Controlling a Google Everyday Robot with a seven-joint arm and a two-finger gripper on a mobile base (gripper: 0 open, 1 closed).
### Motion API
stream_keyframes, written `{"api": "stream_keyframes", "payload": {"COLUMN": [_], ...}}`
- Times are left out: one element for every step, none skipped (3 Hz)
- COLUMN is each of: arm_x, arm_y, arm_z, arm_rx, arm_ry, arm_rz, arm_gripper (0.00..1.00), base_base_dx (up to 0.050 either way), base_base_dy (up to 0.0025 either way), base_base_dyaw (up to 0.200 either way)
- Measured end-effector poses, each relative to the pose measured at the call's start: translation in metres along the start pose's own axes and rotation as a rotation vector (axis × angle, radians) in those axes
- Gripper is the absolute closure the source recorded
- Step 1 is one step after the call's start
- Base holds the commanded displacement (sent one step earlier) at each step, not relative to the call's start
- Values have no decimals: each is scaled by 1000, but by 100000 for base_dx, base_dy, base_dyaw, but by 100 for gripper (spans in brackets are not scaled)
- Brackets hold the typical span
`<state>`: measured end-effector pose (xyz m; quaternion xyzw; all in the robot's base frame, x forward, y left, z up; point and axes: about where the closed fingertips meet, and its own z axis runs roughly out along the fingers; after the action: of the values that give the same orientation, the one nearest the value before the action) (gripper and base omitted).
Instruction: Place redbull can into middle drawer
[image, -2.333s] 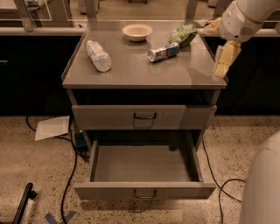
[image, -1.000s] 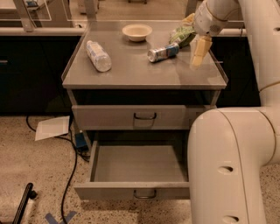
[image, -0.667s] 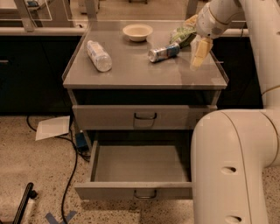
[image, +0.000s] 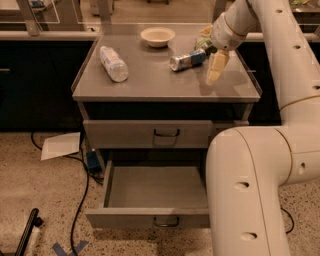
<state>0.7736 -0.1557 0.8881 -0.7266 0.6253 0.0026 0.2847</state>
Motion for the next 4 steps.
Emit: {"api": "stream_keyframes", "payload": {"arm_x": [-9, -18, -18, -19], "arm_y": [0, 3, 3, -3], "arm_z": [20, 43, 44, 49], "arm_rx": [-26, -73, -73, -57], "arm_ry": [-13, -7, -7, -2], "arm_rz": [-29, -59, -59, -61], "arm_gripper": [0, 0, 0, 0], "base_base_dx": [0, 0, 4850, 0], "base_base_dy": [0, 0, 0, 0], "base_base_dyaw": [0, 0, 2, 0]}}
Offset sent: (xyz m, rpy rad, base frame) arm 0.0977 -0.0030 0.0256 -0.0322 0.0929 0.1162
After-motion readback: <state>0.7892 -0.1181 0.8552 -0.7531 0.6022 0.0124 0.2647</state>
